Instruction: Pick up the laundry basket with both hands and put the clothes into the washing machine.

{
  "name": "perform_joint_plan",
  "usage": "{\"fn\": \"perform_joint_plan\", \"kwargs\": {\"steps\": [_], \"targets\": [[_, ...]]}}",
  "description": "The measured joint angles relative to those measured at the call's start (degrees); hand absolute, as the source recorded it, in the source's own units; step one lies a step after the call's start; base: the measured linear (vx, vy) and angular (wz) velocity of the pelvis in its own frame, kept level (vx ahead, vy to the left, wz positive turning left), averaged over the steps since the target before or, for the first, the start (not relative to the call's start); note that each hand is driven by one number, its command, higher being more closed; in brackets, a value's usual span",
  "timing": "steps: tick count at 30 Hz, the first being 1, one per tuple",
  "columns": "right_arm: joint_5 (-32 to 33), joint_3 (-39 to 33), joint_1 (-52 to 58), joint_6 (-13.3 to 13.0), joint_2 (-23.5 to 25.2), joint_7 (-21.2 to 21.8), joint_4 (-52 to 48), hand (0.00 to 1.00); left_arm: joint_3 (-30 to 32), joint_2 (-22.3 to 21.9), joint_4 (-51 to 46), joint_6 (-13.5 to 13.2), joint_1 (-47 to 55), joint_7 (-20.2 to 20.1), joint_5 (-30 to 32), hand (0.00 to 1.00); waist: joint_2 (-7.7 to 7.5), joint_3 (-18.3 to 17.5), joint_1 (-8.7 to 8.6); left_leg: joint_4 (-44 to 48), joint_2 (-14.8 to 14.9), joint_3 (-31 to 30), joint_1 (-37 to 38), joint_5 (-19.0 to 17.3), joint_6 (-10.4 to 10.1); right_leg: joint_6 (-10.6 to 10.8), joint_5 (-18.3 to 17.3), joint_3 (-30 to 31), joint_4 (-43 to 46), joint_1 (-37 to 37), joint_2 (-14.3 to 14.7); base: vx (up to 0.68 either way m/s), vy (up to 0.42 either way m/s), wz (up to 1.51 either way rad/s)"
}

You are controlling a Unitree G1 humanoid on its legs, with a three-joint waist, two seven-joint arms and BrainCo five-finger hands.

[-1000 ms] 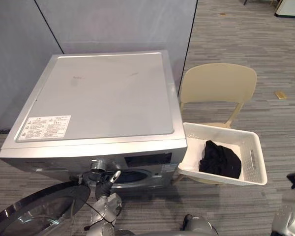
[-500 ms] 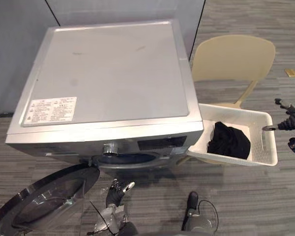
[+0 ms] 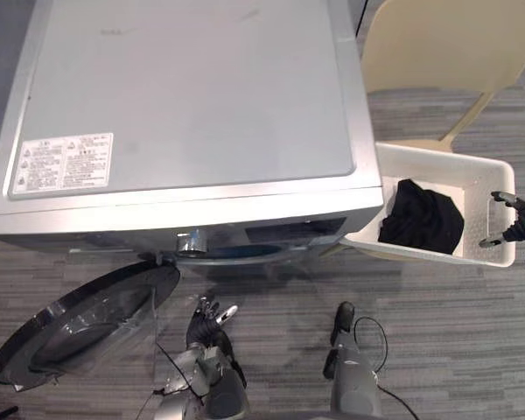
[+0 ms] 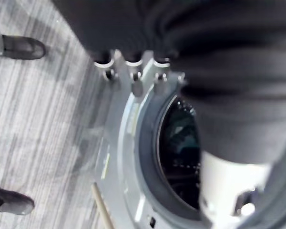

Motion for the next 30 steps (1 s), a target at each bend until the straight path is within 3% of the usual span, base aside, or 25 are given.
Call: {"fn": "perform_joint_plan", "kwargs": {"steps": [7, 15, 25, 30], "targets": [[-0.25, 0.33, -5.84, 0.28, 0.14, -2.89, 2.25, 0.0, 0.36, 0.37, -2.09, -0.03, -0.46, 0.41, -0.69, 0.0, 0.48, 3.07, 0.46, 2.54, -0.13, -1.05, -5.05, -0.22, 0.31, -0.32, -0.2, 0.26, 2.59, -4.64, -0.8, -0.06, 0.01, 0.03], [-0.27, 0.29, -11.72, 1.09, 2.1, -5.46, 7.49, 0.0, 1.55, 0.38, -5.96, -0.55, -1.6, 1.56, -1.83, 0.0, 2.75, 7.55, 1.0, 4.06, -1.29, -2.62, -8.68, -0.15, 0.41, -0.79, -0.79, -0.49, 7.2, -9.01, -2.9, -0.03, 0.032, 0.07], [0.41, 0.15, -22.37, 1.56, 1.72, -9.1, 13.18, 0.0, 2.61, 0.26, -6.58, -0.98, -1.85, 2.85, -4.14, 0.0, 4.79, 9.17, 1.88, 5.55, -2.21, -4.57, -14.49, 0.33, 1.06, -1.28, -1.78, -1.19, 11.48, -15.0, -4.76, -0.02, 0.018, 0.08], [1.48, 0.14, -25.44, 2.64, 1.35, -11.59, 13.46, 0.0, 2.55, -0.21, -6.71, -1.04, -1.96, 3.43, -4.62, 0.0, 4.83, 9.24, 2.12, 5.55, -2.66, -4.96, -16.98, 0.98, 1.42, -1.67, -2.26, -1.83, 13.5, -17.89, -5.77, -0.02, 0.008, 0.08]]}}
